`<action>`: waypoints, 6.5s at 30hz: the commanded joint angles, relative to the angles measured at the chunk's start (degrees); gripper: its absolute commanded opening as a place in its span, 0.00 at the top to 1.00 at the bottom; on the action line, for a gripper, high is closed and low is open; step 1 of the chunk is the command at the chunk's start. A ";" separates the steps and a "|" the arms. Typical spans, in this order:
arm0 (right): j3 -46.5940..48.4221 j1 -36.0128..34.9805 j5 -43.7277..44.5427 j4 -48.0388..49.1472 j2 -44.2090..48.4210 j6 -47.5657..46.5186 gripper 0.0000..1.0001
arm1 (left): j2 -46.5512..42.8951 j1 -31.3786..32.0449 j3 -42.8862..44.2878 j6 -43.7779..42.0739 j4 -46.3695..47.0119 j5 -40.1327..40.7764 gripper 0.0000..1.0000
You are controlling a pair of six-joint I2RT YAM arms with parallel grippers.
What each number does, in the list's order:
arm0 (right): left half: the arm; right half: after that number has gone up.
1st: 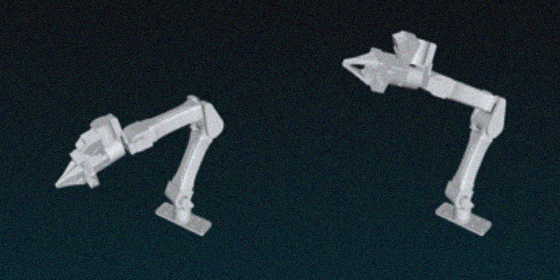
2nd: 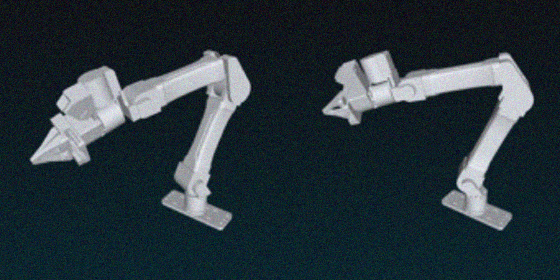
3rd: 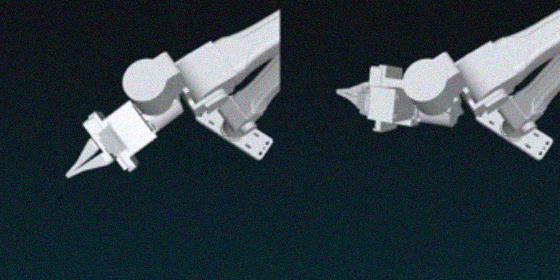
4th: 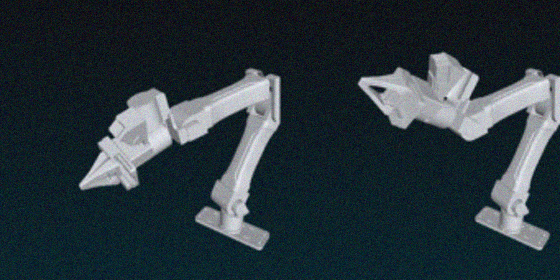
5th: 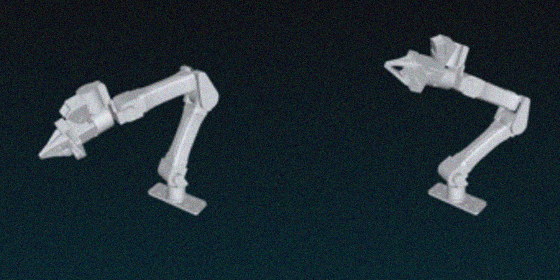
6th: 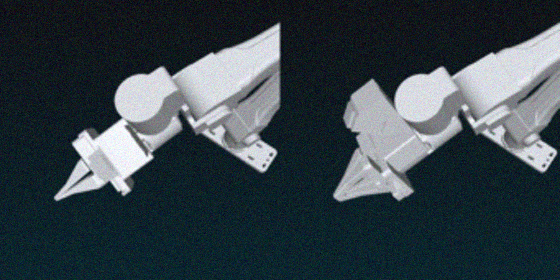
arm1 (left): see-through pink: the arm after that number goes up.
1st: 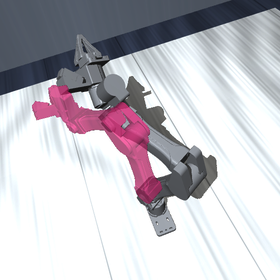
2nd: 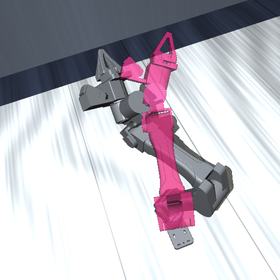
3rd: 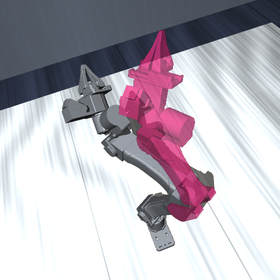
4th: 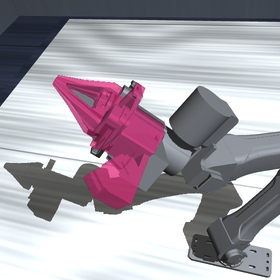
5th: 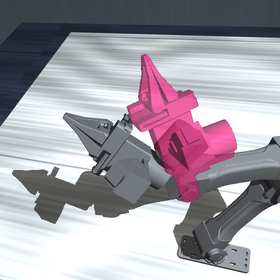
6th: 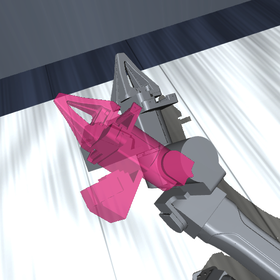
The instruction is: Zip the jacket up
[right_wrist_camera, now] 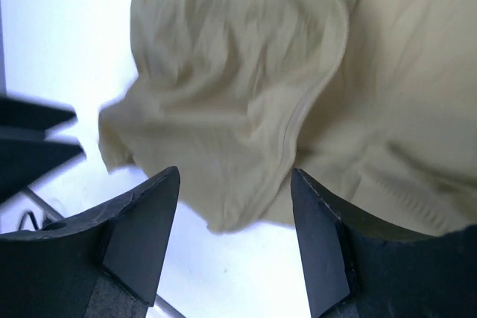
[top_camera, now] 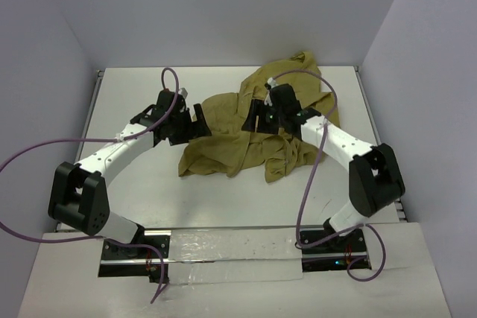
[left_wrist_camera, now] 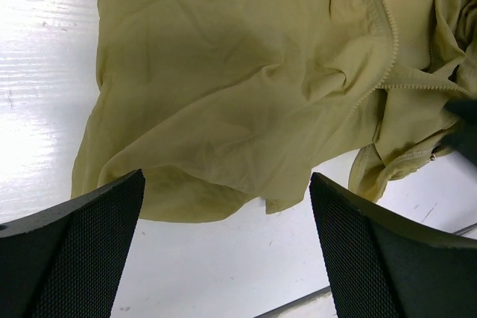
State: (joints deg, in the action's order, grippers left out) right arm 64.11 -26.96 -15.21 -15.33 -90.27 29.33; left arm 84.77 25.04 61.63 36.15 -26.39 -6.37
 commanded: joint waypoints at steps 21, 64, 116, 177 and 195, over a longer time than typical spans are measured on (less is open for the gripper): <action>-16.35 -10.76 -1.73 20.54 -4.81 16.45 0.48 | -2.58 0.28 2.26 -0.13 0.22 -2.66 0.06; -12.83 9.65 11.66 -18.95 29.14 6.35 0.25 | 16.97 23.69 10.03 -14.24 -4.02 8.38 0.27; -17.35 9.62 10.26 -17.98 26.34 3.04 0.25 | 7.75 1.68 -3.06 34.90 43.25 -31.51 1.00; -9.25 0.76 -18.40 22.54 7.75 20.87 0.95 | 5.51 1.51 -1.87 28.76 35.40 -28.80 1.00; -4.87 2.79 -14.47 5.01 14.67 13.84 1.00 | 0.17 -0.93 3.99 12.51 15.67 -27.86 0.05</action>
State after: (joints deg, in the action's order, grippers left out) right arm 55.82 -24.79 -31.34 -5.32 -78.99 46.54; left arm 88.30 24.16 64.27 51.63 -8.12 -32.83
